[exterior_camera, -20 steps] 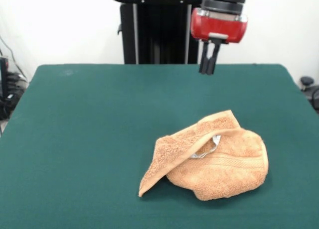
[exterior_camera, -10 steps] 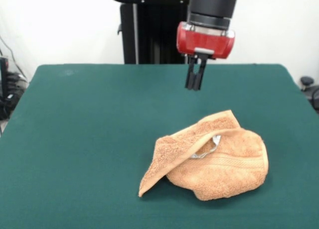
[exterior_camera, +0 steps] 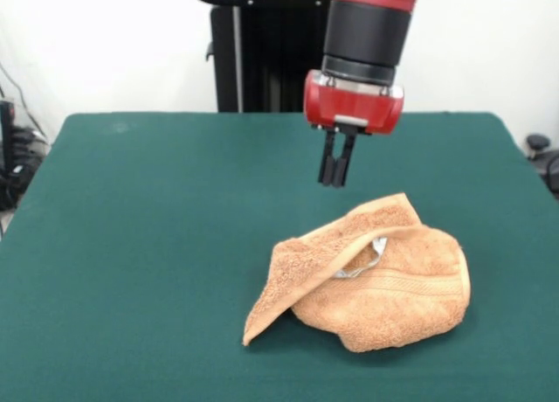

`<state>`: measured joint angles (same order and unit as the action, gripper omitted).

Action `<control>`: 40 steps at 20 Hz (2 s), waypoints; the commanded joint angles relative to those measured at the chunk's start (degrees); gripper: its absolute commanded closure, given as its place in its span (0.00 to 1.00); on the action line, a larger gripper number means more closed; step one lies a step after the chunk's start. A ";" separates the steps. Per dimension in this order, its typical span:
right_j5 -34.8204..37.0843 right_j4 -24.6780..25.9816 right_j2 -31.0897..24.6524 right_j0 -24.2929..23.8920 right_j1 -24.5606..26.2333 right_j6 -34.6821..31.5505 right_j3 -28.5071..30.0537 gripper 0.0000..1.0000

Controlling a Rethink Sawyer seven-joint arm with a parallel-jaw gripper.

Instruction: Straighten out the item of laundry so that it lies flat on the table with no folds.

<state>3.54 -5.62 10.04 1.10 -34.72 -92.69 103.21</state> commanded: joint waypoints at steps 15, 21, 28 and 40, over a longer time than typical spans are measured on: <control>-3.37 -1.21 -7.58 1.02 8.57 -10.46 -6.88 1.00; -4.11 -1.78 -7.21 1.64 9.22 -11.42 -7.37 1.00; -3.51 -2.32 -7.01 2.01 9.31 -11.65 -8.03 1.00; -8.31 -8.76 -5.18 7.19 13.73 -16.71 -8.99 1.00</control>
<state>-0.11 -8.55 9.25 4.04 -25.26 -92.69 96.42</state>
